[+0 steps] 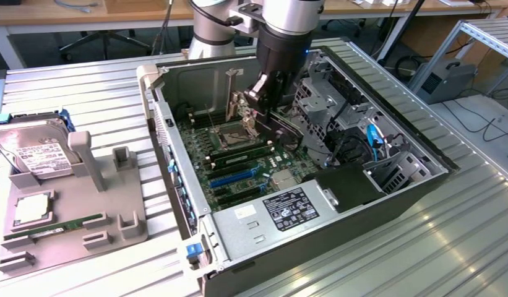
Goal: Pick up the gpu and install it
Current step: 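Insert the gpu into the slot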
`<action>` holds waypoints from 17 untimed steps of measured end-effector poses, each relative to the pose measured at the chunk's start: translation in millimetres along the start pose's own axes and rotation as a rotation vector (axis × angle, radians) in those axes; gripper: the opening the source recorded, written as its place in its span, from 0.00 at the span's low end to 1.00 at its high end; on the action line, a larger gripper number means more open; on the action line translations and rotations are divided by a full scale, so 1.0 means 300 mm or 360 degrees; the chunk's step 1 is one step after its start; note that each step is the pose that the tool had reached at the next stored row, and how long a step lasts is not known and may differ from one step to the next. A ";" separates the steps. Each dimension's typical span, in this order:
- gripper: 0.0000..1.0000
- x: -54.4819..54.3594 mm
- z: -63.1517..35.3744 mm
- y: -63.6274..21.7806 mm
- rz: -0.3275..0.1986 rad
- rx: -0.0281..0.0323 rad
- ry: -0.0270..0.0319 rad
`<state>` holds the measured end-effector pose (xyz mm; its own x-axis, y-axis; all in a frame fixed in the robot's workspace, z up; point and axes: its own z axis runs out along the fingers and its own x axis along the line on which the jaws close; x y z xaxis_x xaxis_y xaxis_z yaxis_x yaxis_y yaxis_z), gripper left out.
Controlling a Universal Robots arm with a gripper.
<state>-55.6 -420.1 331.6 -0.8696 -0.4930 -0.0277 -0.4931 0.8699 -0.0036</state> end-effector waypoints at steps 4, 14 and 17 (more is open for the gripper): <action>0.27 0.000 0.000 0.000 -0.0090 -0.00025 -0.00004; 0.27 0.000 0.000 0.000 -0.0231 -0.00065 -0.00008; 0.27 0.000 0.000 0.000 -0.0277 -0.00077 -0.00010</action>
<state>-55.6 -420.0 331.6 -0.7710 -0.6363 -0.0277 -0.6364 0.7713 -0.0036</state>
